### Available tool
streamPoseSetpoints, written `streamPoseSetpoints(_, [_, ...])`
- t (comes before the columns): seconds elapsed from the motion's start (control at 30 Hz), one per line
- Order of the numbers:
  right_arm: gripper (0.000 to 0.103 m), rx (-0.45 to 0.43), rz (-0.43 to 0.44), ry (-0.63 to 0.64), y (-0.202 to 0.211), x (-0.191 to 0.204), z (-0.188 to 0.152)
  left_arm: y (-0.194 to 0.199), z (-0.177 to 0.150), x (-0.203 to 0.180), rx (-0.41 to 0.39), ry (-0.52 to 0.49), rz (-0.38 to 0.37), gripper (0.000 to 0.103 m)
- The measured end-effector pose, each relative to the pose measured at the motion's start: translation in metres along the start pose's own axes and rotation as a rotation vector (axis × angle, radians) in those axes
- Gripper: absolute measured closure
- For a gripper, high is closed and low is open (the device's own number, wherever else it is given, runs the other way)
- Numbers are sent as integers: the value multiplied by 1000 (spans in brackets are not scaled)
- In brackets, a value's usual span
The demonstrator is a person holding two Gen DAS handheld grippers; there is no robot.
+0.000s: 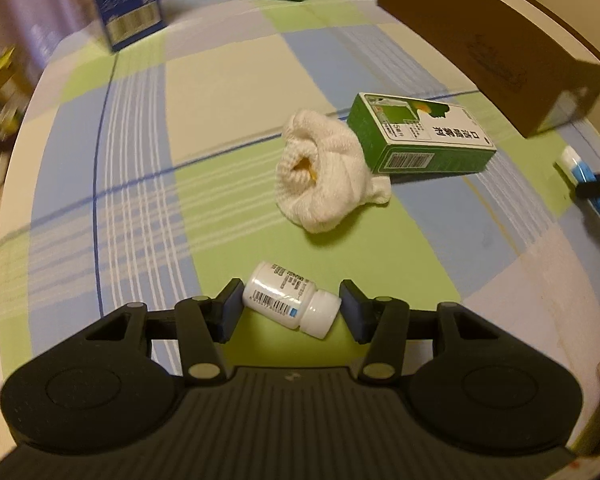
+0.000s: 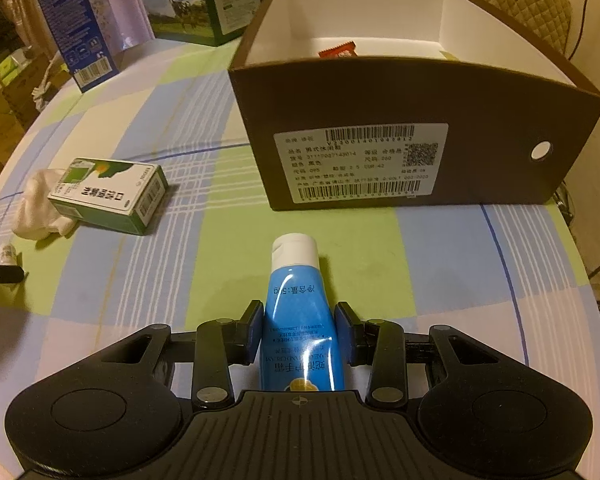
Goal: Organize objects
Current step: 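Lift the tube toward the box with the right tool while the left tool grasps the white pill bottle, then carry the blue tube and white pill bottle with both tools into the box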
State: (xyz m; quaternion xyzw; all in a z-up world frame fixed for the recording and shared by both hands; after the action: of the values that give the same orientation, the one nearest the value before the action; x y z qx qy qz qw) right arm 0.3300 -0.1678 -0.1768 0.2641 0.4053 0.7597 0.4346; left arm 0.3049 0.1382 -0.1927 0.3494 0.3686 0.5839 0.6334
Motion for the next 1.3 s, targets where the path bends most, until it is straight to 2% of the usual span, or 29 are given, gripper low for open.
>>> streamPoseSetpoints(0.27, [68,-26,26,12,11,1,2,8,-15,-16,22,97,54,55])
streamPoseSetpoints(0.6, [68,-62,59,9,31,-7,5,18,-17,-47,20,111,56,55])
streamPoseSetpoints(0.93, [68,-106,101,4,52,-16,14,47,7,-82,-47,103,37,55])
streamPoseSetpoints(1.3, [68,-191,157,-16,88,-30,40,74,56,-136,-140,51,-19,55])
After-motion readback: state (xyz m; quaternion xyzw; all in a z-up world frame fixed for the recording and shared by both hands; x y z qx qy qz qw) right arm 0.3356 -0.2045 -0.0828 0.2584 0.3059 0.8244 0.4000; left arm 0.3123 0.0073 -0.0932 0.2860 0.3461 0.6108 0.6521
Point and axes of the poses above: each gripper's, at about its wrist camera, not at the fingertips, and y roughly against the way its jaws point, x to its left, z to its top, the point moved 8 cm from there along -y, roughly the way its jaws point, and after that the axes turned 6 degrees about y, right-handed, at the moved point
